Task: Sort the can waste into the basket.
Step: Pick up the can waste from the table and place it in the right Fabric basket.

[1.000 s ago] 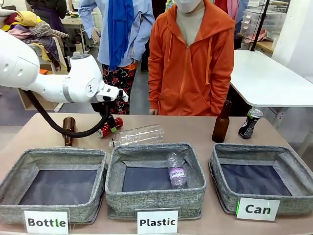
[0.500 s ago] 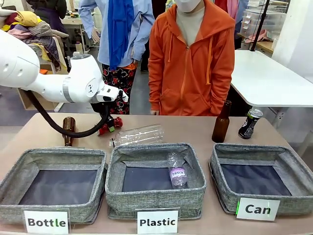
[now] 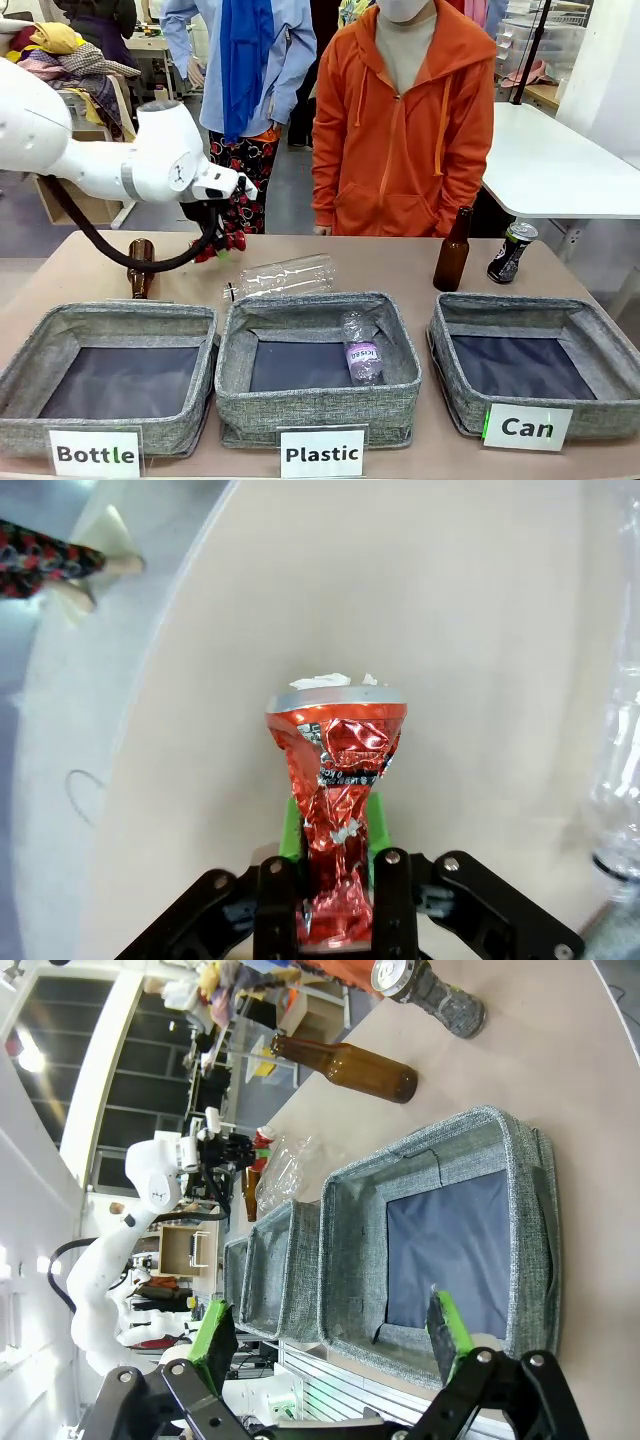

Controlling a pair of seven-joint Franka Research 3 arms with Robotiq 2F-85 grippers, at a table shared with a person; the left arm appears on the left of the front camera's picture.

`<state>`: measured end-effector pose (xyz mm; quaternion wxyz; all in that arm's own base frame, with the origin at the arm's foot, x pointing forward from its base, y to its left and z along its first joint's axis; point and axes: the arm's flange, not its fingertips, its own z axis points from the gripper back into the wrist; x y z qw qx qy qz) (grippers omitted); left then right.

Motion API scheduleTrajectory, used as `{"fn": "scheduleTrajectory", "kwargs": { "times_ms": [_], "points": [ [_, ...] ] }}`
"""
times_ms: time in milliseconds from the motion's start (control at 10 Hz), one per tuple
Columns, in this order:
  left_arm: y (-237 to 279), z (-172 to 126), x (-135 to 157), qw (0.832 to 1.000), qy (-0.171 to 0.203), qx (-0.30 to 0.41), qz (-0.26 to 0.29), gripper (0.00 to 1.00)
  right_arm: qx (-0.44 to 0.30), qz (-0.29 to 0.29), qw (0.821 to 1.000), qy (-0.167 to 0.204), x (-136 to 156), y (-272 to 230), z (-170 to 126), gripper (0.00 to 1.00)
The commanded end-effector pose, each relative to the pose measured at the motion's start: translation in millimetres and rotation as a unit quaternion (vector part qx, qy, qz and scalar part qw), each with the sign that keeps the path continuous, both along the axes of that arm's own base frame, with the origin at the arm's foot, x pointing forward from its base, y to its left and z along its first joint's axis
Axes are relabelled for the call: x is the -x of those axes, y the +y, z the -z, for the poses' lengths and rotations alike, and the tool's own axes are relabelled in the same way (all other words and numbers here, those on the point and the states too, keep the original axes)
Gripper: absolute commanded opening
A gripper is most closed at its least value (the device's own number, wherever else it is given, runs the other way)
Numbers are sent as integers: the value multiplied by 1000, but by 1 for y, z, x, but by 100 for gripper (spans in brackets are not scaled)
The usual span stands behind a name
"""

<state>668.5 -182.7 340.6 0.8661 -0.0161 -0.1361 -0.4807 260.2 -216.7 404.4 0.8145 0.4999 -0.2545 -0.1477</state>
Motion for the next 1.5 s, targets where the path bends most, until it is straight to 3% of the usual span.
{"fn": "scheduleTrajectory", "kwargs": {
  "times_ms": [0,100,200,400,500,700,800,900,1100,1200,1400],
  "points": [
    [39,-59,52,997,-51,58,21,0,-3,1,1000,-17,-4,-3,-1,100],
    [57,-84,81,993,-69,84,52,0,-3,1,1000,-17,-4,-3,-1,100],
    [73,-99,111,988,-63,98,104,0,-3,1,1000,-17,-4,-3,-1,100],
    [101,-111,174,968,-22,92,231,0,-3,1,1000,-17,-4,-3,-1,100],
    [114,-108,215,951,18,97,292,0,-3,1,1000,-17,-4,-3,-1,100],
    [128,-91,277,930,21,92,355,0,-3,1,1000,-17,-4,-3,-1,100],
    [137,-83,298,932,5,92,351,0,-3,1,1000,-17,-4,-3,-1,100],
    [146,-77,315,921,-2,98,378,0,-3,1,1000,-17,-4,-3,-1,100],
    [156,-73,315,922,-9,127,366,0,-3,1,1000,-17,-4,-3,-1,100],
    [148,-70,320,922,19,107,371,0,-3,1,1000,-17,-4,-3,-1,100],
    [148,-70,320,922,19,107,371,0,-3,1,1000,-17,-4,-3,-1,100]
  ]
}}
